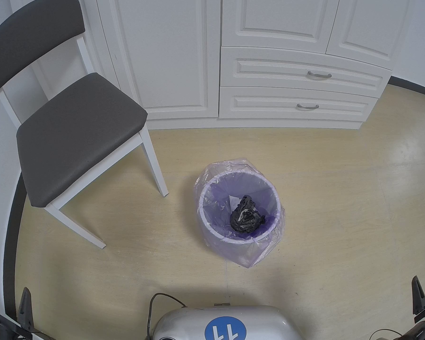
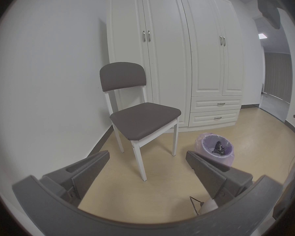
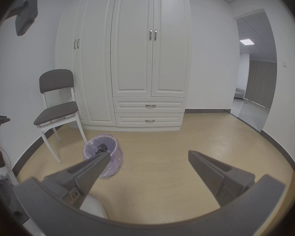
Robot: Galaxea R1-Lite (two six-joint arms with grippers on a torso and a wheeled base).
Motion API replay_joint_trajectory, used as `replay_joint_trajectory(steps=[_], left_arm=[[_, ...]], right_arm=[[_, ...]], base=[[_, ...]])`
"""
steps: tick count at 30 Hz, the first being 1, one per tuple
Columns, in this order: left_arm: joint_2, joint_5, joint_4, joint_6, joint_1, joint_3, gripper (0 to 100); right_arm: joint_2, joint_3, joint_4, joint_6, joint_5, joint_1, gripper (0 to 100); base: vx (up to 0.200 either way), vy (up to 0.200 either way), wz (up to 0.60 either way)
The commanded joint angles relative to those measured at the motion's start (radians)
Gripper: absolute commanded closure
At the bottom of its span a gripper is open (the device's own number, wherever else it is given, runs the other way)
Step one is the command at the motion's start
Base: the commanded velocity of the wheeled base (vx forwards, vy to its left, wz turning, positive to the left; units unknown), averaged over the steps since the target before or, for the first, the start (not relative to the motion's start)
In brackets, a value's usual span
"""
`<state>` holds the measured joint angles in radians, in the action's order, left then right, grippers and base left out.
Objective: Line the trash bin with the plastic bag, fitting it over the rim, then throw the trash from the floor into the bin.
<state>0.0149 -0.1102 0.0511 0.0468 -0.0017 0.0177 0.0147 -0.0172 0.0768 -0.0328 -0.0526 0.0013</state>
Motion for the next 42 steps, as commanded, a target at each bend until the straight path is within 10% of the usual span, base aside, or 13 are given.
replay_joint_trajectory(steps=[1,13,42], left_arm=[[-0.012,0.009,0.0,0.005,0.002,-0.016,0],[-0.009,0.182,-0.007,0.027,0.0,-0.016,0],[-0.009,0.138,-0.059,-0.008,0.0,-0.01,0]], right_arm=[[-0.015,0.017,-0.002,-0.001,0.002,0.0,0],[-0.015,0.017,-0.002,-0.003,0.005,0.0,0],[-0.015,0.017,-0.02,0.037,0.002,-0.001,0]], base=[[0.0,0.0,0.0],[0.0,0.0,0.0],[0.0,0.0,0.0]])
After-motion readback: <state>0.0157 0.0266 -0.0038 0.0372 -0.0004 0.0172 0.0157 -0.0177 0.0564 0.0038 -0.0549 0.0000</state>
